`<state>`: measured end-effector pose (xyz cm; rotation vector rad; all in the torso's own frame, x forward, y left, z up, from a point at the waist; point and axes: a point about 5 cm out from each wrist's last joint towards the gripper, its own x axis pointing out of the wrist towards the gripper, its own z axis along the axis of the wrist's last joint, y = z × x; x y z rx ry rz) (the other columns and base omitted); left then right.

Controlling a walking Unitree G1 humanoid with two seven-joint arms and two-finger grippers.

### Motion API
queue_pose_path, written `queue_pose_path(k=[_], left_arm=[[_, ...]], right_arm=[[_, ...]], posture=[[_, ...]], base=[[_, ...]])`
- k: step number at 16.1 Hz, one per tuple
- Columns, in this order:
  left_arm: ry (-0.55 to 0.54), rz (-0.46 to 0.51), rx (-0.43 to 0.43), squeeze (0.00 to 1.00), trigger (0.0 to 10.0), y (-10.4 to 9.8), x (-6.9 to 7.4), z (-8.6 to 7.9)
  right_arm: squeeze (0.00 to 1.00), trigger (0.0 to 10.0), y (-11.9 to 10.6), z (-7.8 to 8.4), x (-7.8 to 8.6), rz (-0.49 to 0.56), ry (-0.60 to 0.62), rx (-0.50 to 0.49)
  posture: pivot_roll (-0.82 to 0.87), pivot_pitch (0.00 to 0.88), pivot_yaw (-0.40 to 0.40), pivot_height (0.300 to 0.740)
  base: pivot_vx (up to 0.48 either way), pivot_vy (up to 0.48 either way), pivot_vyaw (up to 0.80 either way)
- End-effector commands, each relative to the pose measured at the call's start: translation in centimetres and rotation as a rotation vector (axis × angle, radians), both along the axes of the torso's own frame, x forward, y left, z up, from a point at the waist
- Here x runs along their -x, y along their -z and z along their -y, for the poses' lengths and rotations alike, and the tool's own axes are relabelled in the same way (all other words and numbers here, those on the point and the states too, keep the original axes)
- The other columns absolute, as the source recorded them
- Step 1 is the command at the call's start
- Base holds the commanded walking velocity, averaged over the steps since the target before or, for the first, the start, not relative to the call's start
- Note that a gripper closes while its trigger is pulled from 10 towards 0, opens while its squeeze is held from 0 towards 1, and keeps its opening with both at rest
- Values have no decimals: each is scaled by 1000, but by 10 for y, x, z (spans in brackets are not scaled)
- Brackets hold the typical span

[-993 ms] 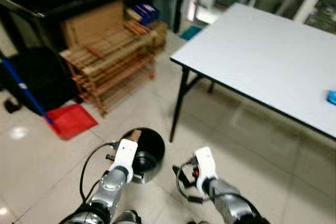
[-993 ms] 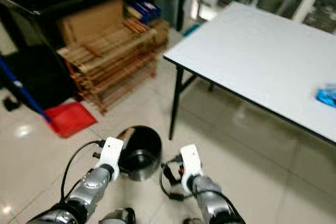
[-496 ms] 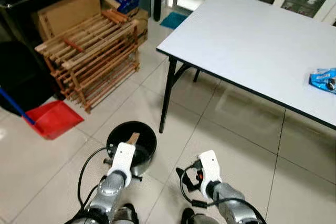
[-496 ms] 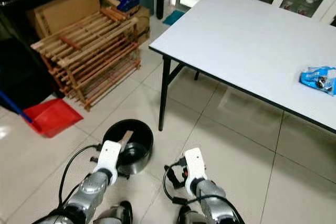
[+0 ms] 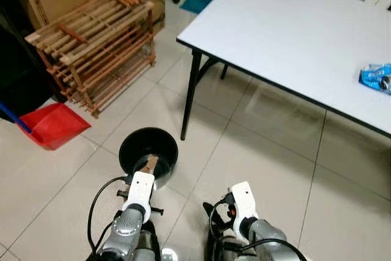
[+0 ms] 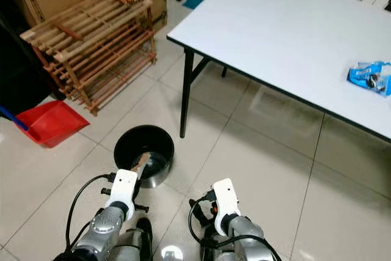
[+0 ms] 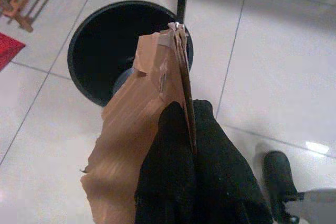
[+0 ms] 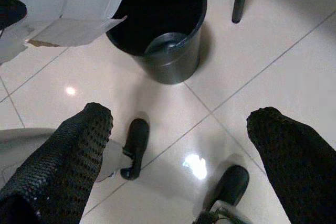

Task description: Picking trash to rubbish bin

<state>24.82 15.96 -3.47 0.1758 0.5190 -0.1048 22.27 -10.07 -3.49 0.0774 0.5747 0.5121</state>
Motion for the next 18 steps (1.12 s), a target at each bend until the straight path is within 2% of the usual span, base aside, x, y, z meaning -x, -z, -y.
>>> queue_pose_path(k=[1,4,9,13,18], left_arm=[[-21,-7,2,0,10000,5,8,1],[-37,-7,-11,0,10000,6,10,-3],[-77,31,-48,0,10000,-2,2,-13],[-85,39,-46,0,10000,-5,-2,-14],[-84,41,-46,0,10000,-6,-3,-12]], right_arm=[[0,10000,2,2,7,-21,-13,3],[0,10000,-1,-1,8,-14,-22,1],[0,10000,-7,-1,2,0,-14,-4],[0,10000,-8,1,4,-10,1,-2],[0,10000,-8,5,3,-20,26,4]], posture=[[-60,284,-98,740],[-61,298,-102,740],[-58,314,-108,740],[-59,326,-101,740],[-53,324,-96,740]], base=[[0,0,0],[0,0,0],[108,0,0],[301,0,0],[0,0,0]])
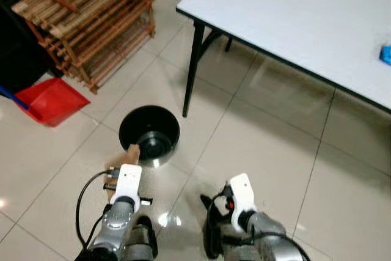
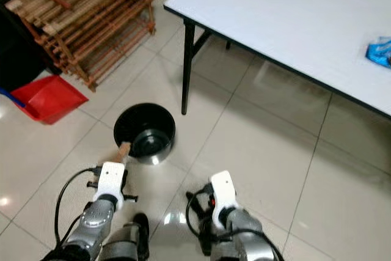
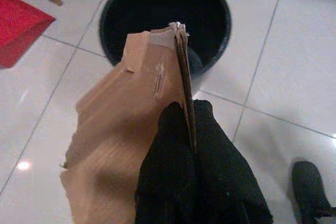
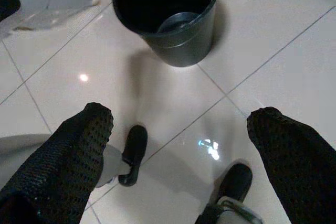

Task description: Picking trash to rubbish bin

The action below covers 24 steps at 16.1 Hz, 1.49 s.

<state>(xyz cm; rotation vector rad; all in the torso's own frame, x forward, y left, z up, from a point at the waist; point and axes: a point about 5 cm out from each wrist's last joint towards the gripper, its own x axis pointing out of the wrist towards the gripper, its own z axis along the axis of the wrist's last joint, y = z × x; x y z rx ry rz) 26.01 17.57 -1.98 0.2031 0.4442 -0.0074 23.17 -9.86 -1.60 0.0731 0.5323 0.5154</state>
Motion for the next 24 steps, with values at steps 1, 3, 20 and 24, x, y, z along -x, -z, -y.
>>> queue_pose_path(k=[1,3,20,24], left_arm=[[-7,-42,10,0,10000,9,9,4],[-2,-38,10,0,10000,8,8,4],[1,-32,-2,0,10000,4,2,4],[6,-30,1,0,10000,3,-1,5]], right_arm=[[0,10000,11,8,12,-62,29,12],[0,10000,12,8,11,-66,36,14],[0,10000,12,6,5,-65,48,8],[0,10000,12,6,3,-67,50,9]], posture=[[-53,324,-96,740],[-49,320,-92,740],[-40,289,-85,740],[-32,281,-82,740]], base=[[0,0,0],[0,0,0],[275,0,0],[364,0,0]])
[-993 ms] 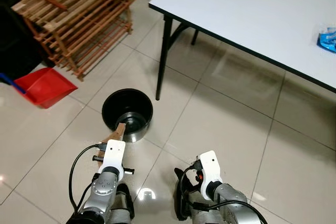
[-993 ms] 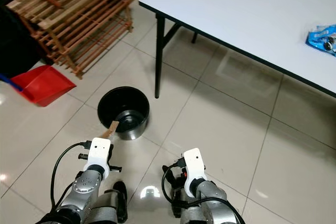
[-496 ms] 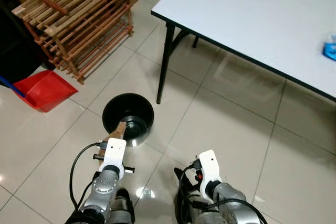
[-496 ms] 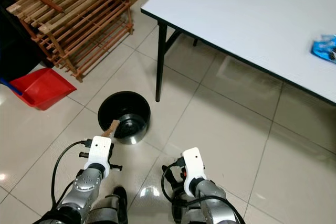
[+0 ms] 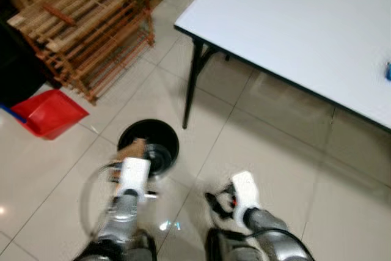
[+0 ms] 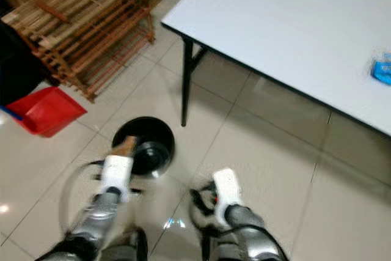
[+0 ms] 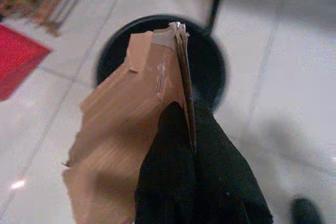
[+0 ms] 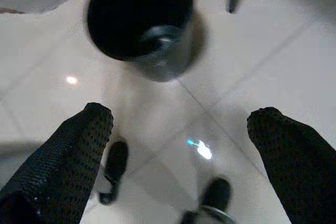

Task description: Picking trash to rubbish bin

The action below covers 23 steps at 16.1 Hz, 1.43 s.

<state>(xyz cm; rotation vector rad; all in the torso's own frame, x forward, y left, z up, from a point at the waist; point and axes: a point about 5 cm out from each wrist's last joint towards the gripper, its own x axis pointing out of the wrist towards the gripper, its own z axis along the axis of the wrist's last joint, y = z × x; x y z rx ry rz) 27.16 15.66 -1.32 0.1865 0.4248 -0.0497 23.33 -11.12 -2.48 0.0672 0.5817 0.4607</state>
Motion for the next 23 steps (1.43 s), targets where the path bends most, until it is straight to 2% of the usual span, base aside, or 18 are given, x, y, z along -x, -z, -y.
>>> queue_pose_path(k=[1,19,23], left_arm=[[-34,-41,-25,0,10000,9,10,-14],[-18,-43,-11,0,10000,8,7,-6],[-5,-60,-6,0,10000,11,10,-4]], right_arm=[[0,10000,3,-8,4,-19,6,-25],[0,10000,2,-8,0,-12,-5,-27],[0,10000,2,-9,0,-9,4,-29]], posture=[[-30,278,-78,740],[-42,286,-85,740],[-44,293,-78,740]], base=[[364,0,0],[326,0,0],[64,0,0]])
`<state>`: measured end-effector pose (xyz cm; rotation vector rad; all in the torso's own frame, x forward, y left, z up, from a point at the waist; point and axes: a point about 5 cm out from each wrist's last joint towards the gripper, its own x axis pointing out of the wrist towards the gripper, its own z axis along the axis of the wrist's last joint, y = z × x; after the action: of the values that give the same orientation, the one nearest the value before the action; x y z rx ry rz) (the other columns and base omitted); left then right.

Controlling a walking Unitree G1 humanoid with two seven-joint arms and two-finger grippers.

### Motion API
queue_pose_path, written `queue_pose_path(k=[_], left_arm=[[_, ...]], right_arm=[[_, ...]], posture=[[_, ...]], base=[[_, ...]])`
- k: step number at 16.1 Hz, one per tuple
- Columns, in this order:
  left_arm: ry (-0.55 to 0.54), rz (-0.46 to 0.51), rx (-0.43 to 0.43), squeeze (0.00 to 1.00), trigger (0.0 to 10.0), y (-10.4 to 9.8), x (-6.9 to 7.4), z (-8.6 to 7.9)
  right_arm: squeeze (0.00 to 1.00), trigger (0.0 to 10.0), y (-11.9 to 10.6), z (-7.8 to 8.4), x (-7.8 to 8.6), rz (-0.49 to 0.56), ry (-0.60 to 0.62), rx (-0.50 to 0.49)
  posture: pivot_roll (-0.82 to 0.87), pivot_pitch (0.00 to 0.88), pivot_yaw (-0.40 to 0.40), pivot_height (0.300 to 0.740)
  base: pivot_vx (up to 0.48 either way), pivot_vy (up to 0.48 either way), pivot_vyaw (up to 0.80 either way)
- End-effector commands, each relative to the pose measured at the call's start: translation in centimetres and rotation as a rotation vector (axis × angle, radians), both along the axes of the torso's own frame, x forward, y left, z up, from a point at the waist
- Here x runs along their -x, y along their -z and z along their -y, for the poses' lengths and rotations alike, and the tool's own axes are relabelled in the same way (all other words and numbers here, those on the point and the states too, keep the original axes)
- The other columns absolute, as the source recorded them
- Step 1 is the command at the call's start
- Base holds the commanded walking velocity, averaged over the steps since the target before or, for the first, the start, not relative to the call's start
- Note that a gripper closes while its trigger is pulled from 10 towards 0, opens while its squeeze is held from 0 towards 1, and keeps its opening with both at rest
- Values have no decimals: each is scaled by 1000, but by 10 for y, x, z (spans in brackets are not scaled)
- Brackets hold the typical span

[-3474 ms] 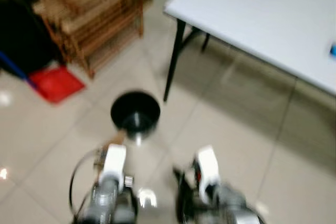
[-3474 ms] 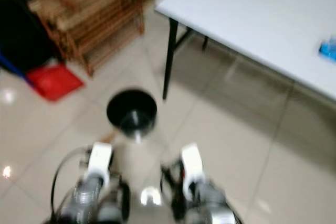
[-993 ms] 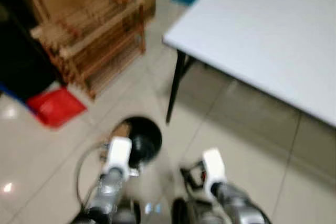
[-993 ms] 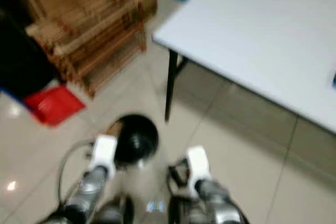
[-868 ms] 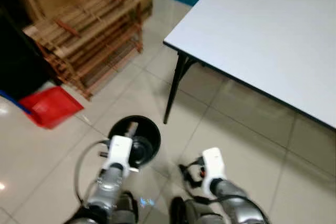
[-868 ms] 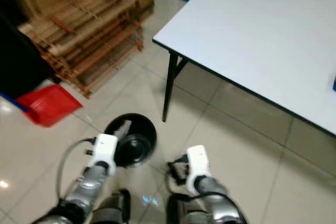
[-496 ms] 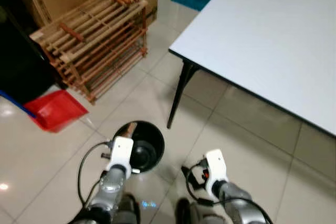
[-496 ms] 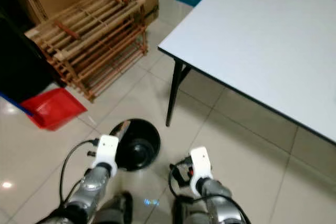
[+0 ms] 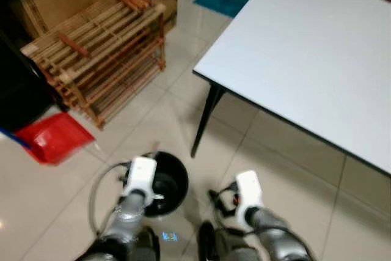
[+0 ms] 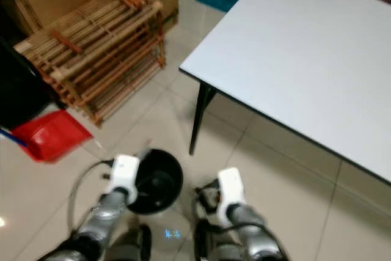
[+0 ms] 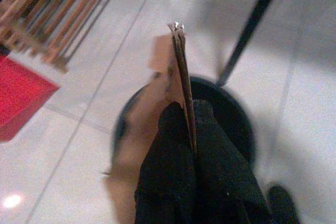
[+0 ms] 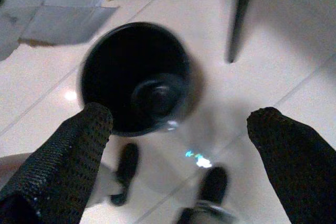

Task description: Picking trash to rubbish bin

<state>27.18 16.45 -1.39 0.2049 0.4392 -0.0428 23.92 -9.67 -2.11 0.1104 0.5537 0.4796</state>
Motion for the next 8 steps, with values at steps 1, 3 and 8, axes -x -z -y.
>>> queue_pose_path(k=[1,3,8], left_arm=[[-1,-48,15,0,10000,10,10,4],[1,-53,13,0,10000,11,11,3],[10,-87,12,0,10000,16,16,2]], right_arm=[[0,10000,8,6,8,-31,6,23],[0,10000,8,4,9,-36,6,21],[0,10000,11,3,10,-42,10,29]], posture=[[-41,294,-76,740],[-41,291,-69,740],[-40,296,-65,740]], base=[[0,0,0],[0,0,0],[0,0,0]])
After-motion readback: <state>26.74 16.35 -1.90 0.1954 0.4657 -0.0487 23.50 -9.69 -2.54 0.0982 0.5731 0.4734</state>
